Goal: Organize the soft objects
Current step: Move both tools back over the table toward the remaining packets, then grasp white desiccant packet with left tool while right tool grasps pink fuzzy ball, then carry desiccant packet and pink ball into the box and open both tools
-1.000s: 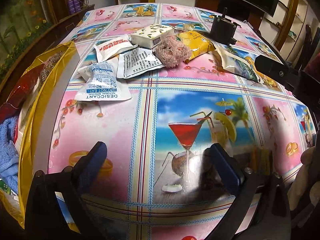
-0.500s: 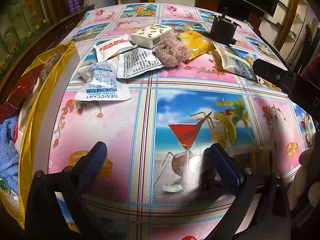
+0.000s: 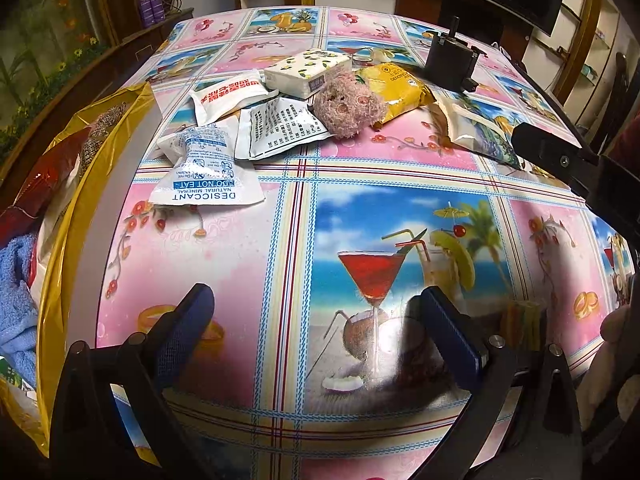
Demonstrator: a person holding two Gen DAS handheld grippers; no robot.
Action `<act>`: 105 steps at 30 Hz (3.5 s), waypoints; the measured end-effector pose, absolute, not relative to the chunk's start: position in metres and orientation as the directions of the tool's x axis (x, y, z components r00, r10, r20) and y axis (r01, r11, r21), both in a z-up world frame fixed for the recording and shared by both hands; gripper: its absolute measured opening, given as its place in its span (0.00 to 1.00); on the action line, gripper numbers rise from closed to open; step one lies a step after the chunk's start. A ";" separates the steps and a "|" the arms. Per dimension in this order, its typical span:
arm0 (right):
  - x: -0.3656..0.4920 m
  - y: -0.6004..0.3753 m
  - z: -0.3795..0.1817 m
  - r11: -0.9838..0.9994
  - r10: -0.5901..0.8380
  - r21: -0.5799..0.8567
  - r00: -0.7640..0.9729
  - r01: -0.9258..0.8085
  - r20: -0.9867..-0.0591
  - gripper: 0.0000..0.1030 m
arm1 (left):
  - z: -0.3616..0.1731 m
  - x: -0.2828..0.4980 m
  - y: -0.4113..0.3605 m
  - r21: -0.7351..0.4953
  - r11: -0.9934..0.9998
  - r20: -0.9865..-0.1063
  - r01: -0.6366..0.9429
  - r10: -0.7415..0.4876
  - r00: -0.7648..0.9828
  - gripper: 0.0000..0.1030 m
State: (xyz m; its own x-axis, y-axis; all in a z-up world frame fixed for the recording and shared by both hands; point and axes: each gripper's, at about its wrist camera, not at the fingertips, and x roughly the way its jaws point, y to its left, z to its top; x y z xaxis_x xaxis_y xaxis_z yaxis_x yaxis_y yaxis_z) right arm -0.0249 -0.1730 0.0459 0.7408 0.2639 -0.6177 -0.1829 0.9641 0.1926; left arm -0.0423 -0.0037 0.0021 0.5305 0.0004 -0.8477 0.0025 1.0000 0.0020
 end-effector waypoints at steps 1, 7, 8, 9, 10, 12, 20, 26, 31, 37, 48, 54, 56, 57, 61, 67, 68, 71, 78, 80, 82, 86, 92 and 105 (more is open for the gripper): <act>-0.025 -0.173 0.046 0.964 0.265 0.194 0.740 -0.183 -0.618 0.67 | 0.002 -0.043 -0.004 0.002 1.000 -0.848 0.003 0.000 0.531 1.00; -0.026 -0.177 0.048 0.962 0.268 0.207 0.743 -0.177 -0.613 0.67 | 0.019 -0.036 0.017 -0.127 0.989 -0.834 0.070 -0.145 0.532 0.81; -0.026 -0.178 0.049 0.961 0.270 0.213 0.745 -0.174 -0.610 0.67 | 0.027 -0.032 0.029 -0.145 0.988 -0.824 0.047 -0.147 0.547 0.81; -0.026 -0.180 0.050 0.960 0.273 0.221 0.746 -0.172 -0.607 0.67 | 0.033 -0.027 0.041 -0.141 0.990 -0.816 0.023 -0.129 0.564 0.81; -0.026 -0.181 0.050 0.959 0.277 0.229 0.747 -0.170 -0.605 0.67 | 0.038 -0.021 0.051 -0.126 0.992 -0.812 0.003 -0.105 0.574 0.81; -0.026 -0.184 0.051 0.955 0.286 0.245 0.746 -0.169 -0.602 0.67 | 0.041 -0.009 0.067 -0.104 0.994 -0.816 -0.021 -0.073 0.574 0.81; -0.026 -0.186 0.054 0.948 0.304 0.266 0.746 -0.175 -0.593 0.67 | 0.030 0.034 0.077 -0.067 0.995 -0.827 -0.077 -0.013 0.562 0.81; -0.025 -0.186 0.053 0.950 0.300 0.262 0.744 -0.172 -0.597 0.67 | 0.017 0.041 0.062 0.096 0.994 -0.830 -0.055 0.111 0.547 0.36; -0.025 -0.185 0.052 0.950 0.298 0.259 0.740 -0.172 -0.602 0.67 | 0.024 0.012 0.060 0.043 0.999 -0.838 0.003 0.034 0.544 0.28; -0.024 -0.184 0.051 0.953 0.293 0.252 0.737 -0.170 -0.609 0.67 | 0.030 -0.033 0.060 -0.097 0.994 -0.837 0.055 -0.111 0.535 0.22; -0.020 -0.178 0.041 0.947 0.315 0.260 0.700 -0.189 -0.641 0.67 | 0.040 -0.060 0.065 -0.183 0.979 -0.792 0.092 -0.202 0.575 0.46; -0.015 -0.188 0.035 0.930 0.350 0.329 0.671 -0.165 -0.654 0.67 | 0.021 -0.039 0.051 -0.055 0.996 -0.821 0.072 -0.086 0.564 0.60; -0.014 -0.189 0.035 0.925 0.360 0.341 0.666 -0.166 -0.654 0.67 | 0.010 -0.033 0.039 0.004 0.996 -0.830 0.089 -0.046 0.556 0.72; -0.013 -0.189 0.034 0.917 0.380 0.357 0.658 -0.177 -0.650 0.67 | 0.009 -0.033 0.032 0.026 0.994 -0.821 0.109 -0.041 0.569 0.72; -0.011 -0.179 0.039 0.887 0.455 0.391 0.601 -0.244 -0.657 0.66 | 0.013 -0.034 0.029 -0.041 0.987 -0.832 0.155 -0.119 0.542 0.41; 0.011 -0.135 0.059 0.886 0.463 0.347 0.541 -0.308 -0.702 0.66 | 0.018 -0.050 0.048 -0.180 0.973 -0.820 0.146 -0.230 0.524 0.33; 0.018 -0.127 0.059 0.890 0.455 0.337 0.533 -0.308 -0.714 0.66 | 0.021 -0.055 0.052 -0.208 0.967 -0.812 0.146 -0.254 0.526 0.33; 0.040 -0.099 0.054 0.911 0.404 0.281 0.516 -0.302 -0.755 0.66 | 0.031 -0.069 0.062 -0.257 0.954 -0.788 0.155 -0.300 0.538 0.33; 0.061 -0.068 0.026 0.939 0.324 0.224 0.449 -0.262 -0.833 0.26 | 0.057 -0.101 0.107 -0.368 0.919 -0.720 0.143 -0.378 0.582 0.33; 0.055 -0.071 0.032 0.939 0.324 0.220 0.474 -0.263 -0.818 0.24 | 0.064 -0.111 0.124 -0.398 0.908 -0.694 0.129 -0.390 0.605 0.33; 0.047 -0.075 0.044 0.940 0.325 0.212 0.512 -0.267 -0.795 0.24 | 0.072 -0.120 0.143 -0.421 0.901 -0.671 0.107 -0.389 0.631 0.33; 0.027 -0.077 0.077 0.935 0.341 0.199 0.584 -0.295 -0.737 0.24 | 0.086 -0.130 0.182 -0.428 0.903 -0.643 0.044 -0.338 0.687 0.33; -0.001 -0.042 0.113 0.866 0.476 0.254 0.558 -0.430 -0.679 0.24 | 0.091 -0.119 0.247 -0.403 0.908 -0.671 -0.112 -0.210 0.711 0.33; -0.029 0.086 0.086 0.733 0.565 0.257 0.352 -0.630 -0.746 0.24 | 0.063 -0.057 0.305 -0.427 0.876 -0.739 -0.222 -0.196 0.645 0.42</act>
